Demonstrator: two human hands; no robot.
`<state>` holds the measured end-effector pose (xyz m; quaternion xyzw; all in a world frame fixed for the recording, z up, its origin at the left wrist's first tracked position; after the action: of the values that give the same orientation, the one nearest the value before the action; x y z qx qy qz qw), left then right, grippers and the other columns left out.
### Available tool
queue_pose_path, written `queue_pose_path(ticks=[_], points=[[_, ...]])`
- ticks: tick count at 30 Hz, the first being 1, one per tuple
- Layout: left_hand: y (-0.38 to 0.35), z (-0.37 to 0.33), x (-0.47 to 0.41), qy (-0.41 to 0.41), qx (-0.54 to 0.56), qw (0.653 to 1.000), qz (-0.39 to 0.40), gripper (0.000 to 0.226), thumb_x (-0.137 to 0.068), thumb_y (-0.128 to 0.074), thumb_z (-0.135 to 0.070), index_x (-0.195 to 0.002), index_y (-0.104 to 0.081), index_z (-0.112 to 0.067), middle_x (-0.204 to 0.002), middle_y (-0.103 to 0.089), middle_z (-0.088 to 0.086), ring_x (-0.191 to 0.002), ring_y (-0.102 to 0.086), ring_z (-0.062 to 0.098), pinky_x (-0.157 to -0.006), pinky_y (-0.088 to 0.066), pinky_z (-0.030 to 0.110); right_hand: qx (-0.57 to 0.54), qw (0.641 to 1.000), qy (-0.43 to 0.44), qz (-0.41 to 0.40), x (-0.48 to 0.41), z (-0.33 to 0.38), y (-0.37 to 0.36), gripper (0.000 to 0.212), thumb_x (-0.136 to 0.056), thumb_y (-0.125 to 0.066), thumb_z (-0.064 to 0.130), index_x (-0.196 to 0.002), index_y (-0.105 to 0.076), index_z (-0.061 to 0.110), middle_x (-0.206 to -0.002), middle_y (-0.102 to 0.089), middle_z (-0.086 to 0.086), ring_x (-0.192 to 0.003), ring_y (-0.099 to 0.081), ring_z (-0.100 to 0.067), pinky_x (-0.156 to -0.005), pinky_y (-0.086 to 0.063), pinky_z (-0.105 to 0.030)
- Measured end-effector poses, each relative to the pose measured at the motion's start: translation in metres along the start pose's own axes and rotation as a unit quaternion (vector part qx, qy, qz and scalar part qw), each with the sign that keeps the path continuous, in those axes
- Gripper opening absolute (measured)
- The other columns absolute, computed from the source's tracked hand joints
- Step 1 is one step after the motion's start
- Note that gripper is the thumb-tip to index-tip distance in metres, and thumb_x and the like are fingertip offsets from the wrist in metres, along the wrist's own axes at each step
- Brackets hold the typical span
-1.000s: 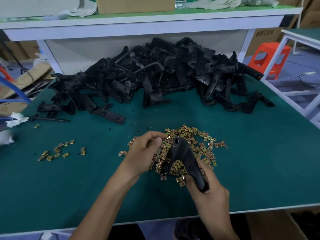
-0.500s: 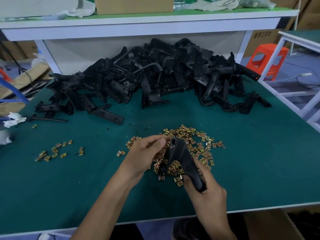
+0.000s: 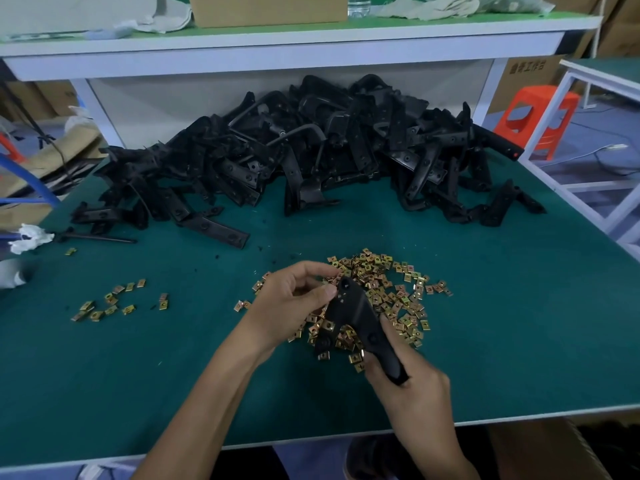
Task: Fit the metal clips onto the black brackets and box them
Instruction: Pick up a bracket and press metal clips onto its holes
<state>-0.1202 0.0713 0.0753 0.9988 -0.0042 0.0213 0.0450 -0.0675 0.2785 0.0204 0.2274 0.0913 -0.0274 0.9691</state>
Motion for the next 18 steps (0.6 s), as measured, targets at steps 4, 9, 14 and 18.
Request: queue_pose_path(ticks=[4, 9, 14, 18], points=[[-0.002, 0.0, -0.002, 0.019, -0.001, 0.999, 0.037, 0.023, -0.092, -0.072, -0.012, -0.108, -0.073, -0.029, -0.081, -0.074, 0.001, -0.081, -0.067, 0.014, -0.08, -0.053, 0.025, 0.03, 0.999, 0.026, -0.001, 0.0, 0.003, -0.002, 0.075, -0.08, -0.083, 0.016, -0.134, -0.049, 0.056, -0.07, -0.057, 0.019, -0.065, -0.053, 0.002, -0.063, -0.048, -0.024], [-0.011, 0.001, -0.001, 0.025, -0.016, 0.999, 0.039, 0.02, -0.094, -0.069, -0.01, -0.11, -0.071, -0.022, -0.076, -0.07, -0.004, -0.072, -0.064, 0.008, -0.069, -0.05, 0.019, 0.042, 0.999, 0.021, -0.007, -0.001, -0.001, -0.002, 0.066, -0.08, -0.084, 0.018, -0.135, -0.059, 0.044, -0.074, -0.062, 0.017, -0.068, -0.056, -0.002, -0.065, -0.05, -0.027], [-0.012, -0.004, 0.003, 0.004, 0.0, 1.0, 0.016, 0.017, -0.094, -0.07, -0.013, -0.108, -0.072, -0.023, -0.087, -0.076, 0.002, -0.079, -0.07, 0.011, -0.071, -0.053, 0.018, -0.003, 1.0, -0.015, 0.01, -0.002, -0.005, 0.0, 0.059, -0.084, -0.078, 0.028, -0.137, -0.06, 0.045, -0.086, -0.073, 0.011, -0.077, -0.065, 0.003, -0.066, -0.047, -0.014], [-0.024, -0.003, 0.01, 0.008, 0.022, 1.0, 0.016, 0.016, -0.097, -0.067, -0.018, -0.111, -0.071, -0.025, -0.099, -0.077, 0.001, -0.093, -0.072, 0.014, -0.083, -0.057, 0.024, -0.064, 0.997, -0.045, -0.02, -0.001, -0.001, 0.004, 0.053, -0.087, -0.076, 0.029, -0.132, -0.059, 0.052, -0.094, -0.073, 0.024, -0.087, -0.068, 0.007, -0.072, -0.05, -0.012]])
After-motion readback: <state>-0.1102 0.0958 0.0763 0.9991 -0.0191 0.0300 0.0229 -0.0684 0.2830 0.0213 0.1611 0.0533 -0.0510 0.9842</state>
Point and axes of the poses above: each hand's wrist, its own x-axis away from the middle knuckle, its own y-axis out of the back of the hand, z = x × y, the point moved 5 cm from there along -x, towards the middle knuckle
